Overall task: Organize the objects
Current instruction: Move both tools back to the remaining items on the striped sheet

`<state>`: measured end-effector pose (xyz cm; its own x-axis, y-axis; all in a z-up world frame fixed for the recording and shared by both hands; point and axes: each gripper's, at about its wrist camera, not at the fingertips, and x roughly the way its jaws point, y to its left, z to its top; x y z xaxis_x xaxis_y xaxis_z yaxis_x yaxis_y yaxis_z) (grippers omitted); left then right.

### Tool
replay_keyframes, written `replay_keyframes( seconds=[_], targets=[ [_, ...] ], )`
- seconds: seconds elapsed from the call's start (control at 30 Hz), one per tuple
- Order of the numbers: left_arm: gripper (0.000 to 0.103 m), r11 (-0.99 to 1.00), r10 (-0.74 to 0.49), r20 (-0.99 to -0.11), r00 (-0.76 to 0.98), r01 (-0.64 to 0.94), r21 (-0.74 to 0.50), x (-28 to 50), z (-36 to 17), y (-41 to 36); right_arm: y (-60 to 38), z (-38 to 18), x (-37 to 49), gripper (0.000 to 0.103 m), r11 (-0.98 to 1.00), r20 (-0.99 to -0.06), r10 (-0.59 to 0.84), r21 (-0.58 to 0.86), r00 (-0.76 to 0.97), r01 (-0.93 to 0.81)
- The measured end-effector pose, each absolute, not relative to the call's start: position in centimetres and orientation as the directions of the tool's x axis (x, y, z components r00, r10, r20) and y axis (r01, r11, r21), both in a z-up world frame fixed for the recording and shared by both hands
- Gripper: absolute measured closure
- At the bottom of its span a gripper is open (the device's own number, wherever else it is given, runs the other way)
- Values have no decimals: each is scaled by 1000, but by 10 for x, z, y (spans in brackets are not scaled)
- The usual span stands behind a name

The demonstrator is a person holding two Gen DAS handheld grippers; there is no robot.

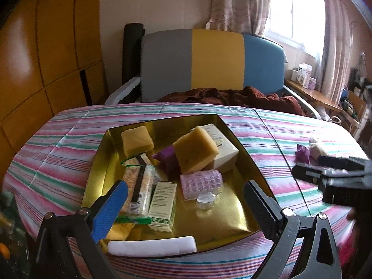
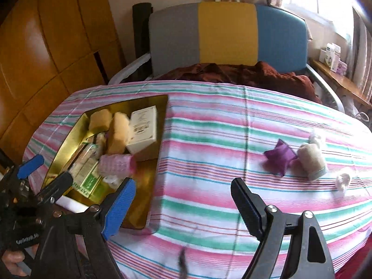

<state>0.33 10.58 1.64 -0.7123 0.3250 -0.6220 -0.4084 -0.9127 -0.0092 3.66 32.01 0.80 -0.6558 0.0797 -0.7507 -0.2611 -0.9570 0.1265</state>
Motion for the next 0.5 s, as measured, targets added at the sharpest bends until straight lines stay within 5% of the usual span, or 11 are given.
replay_keyframes(
  seconds=[0.5],
  targets=[
    [3, -862, 383, -642, -665, -506, 10, 12, 17, 145, 483, 30, 64, 17, -812, -722, 321, 123, -613, -570]
  ],
)
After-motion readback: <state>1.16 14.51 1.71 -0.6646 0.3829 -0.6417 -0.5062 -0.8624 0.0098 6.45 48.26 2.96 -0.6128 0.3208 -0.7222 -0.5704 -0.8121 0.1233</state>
